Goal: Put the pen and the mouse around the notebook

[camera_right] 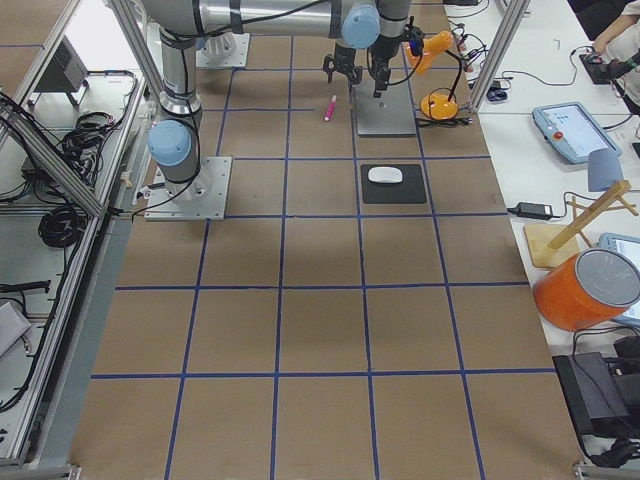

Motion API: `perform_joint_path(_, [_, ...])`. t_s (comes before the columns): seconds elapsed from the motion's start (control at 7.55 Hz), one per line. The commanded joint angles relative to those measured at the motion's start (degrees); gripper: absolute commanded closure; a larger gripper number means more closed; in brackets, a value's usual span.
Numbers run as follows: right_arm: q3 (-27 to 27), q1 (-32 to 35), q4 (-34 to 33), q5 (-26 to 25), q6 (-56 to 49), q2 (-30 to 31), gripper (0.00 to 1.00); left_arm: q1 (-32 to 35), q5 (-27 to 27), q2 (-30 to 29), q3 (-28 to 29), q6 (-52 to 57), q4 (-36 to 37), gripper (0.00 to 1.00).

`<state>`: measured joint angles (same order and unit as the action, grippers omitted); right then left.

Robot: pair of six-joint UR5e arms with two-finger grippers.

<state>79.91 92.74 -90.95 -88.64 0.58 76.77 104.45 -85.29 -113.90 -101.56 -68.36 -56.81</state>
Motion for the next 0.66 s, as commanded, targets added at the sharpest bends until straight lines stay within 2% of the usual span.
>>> perform_joint_path(0.0, [5.06, 1.21, -0.82, 0.48, -0.75, 7.9, 0.0, -8.17, -0.22, 3.32, 0.66, 28.66, -0.76, 0.0])
perform_joint_path(0.13, [6.82, 0.34, -1.07, 1.26, -1.28, 11.0, 0.0, -11.17, 0.21, 4.29, 0.83, 36.56, -1.02, 0.0])
perform_joint_path(0.27, [7.7, 0.25, -1.25, 1.36, -5.11, 11.38, 0.0, -13.63, 1.0, 5.43, 1.7, 44.29, -1.03, 0.0])
perform_joint_path(0.4, [9.37, -0.71, -0.99, 1.27, -6.11, 11.12, 0.0, -14.88, 1.44, 7.1, 4.24, 55.25, -4.16, 0.0])
perform_joint_path(0.53, [10.08, -1.68, 0.06, 0.14, -5.68, 11.64, 0.0, -15.76, 0.75, 8.68, 7.05, 58.4, -12.11, 0.0])
